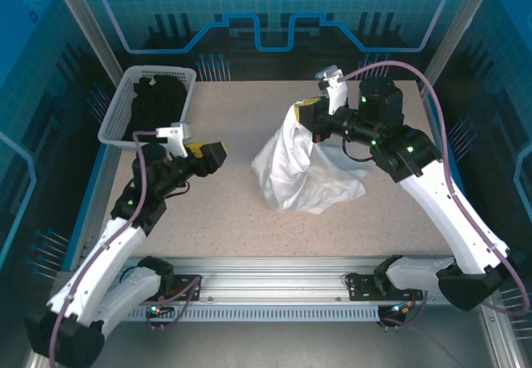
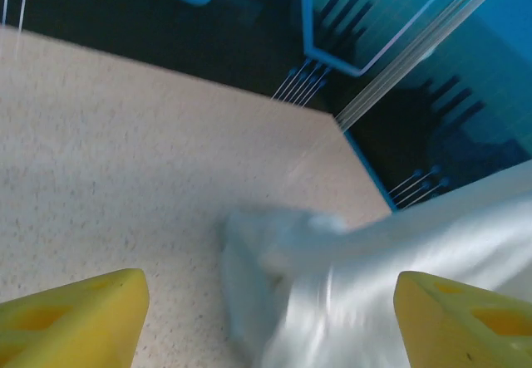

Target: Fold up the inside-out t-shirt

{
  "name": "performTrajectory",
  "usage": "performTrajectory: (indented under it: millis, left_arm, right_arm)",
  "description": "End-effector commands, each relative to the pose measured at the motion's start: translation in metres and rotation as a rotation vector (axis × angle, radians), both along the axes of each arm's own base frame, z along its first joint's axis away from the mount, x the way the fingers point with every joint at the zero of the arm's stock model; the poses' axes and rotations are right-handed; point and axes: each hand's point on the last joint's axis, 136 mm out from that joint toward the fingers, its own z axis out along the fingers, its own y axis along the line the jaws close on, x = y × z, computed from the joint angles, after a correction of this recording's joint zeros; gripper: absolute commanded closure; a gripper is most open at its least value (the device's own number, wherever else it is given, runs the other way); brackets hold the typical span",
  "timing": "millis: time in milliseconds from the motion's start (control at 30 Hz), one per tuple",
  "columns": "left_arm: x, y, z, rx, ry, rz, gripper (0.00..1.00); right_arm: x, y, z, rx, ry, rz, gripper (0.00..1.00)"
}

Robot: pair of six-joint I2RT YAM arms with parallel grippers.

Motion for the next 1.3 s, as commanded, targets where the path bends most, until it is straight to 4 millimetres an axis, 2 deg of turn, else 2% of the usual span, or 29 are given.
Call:
performTrajectory:
  millis: [0,133,233,333,500,633,767,967,1100,1167,1200,1267]
  left_arm:
    - [-0.014,0.006,-0.019,0.057,0.064,0.008,0.20]
    - [-0.022,-0.002,-0.054,0.063,0.137,-0.047,0.19]
    - [-0.017,-0.013,-0.085,0.070,0.200,-0.090,0.19]
    - [-0.008,-0.027,-0.122,0.083,0.310,-0.137,0.19]
    - [-0.004,-0.065,-0.160,0.064,0.454,-0.273,0.23]
    - [-0.009,-0.102,-0.190,0.058,0.565,-0.364,0.36]
    - [-0.019,-0.117,-0.212,0.041,0.635,-0.389,0.49]
    - [-0.015,-0.122,-0.205,0.040,0.584,-0.388,0.59]
    - [-0.014,-0.127,-0.196,0.048,0.555,-0.408,0.80]
    - [-0.013,-0.123,-0.181,0.084,0.519,-0.406,0.92]
    - [-0.012,-0.116,-0.165,0.115,0.482,-0.399,0.95]
    - [-0.008,-0.095,-0.116,0.167,0.361,-0.335,0.98]
  right_arm:
    - [0.035,0.007,-0.091,-0.153,0.205,-0.057,1.00]
    - [0.062,0.017,-0.137,-0.148,0.334,-0.041,1.00]
    - [0.066,0.021,-0.151,-0.156,0.374,-0.012,1.00]
    - [0.066,0.010,-0.154,-0.161,0.374,-0.023,1.00]
    - [0.066,-0.008,-0.161,-0.167,0.389,-0.050,0.99]
    - [0.068,-0.015,-0.170,-0.170,0.405,-0.064,0.99]
    - [0.071,-0.021,-0.168,-0.175,0.400,-0.074,0.99]
    - [0.074,-0.019,-0.169,-0.170,0.407,-0.060,0.99]
    - [0.073,-0.019,-0.170,-0.173,0.408,-0.059,0.98]
    - [0.074,-0.019,-0.164,-0.176,0.397,-0.056,0.98]
    - [0.075,-0.022,-0.156,-0.185,0.382,-0.065,0.98]
    - [0.076,-0.036,-0.122,-0.220,0.295,-0.128,0.99]
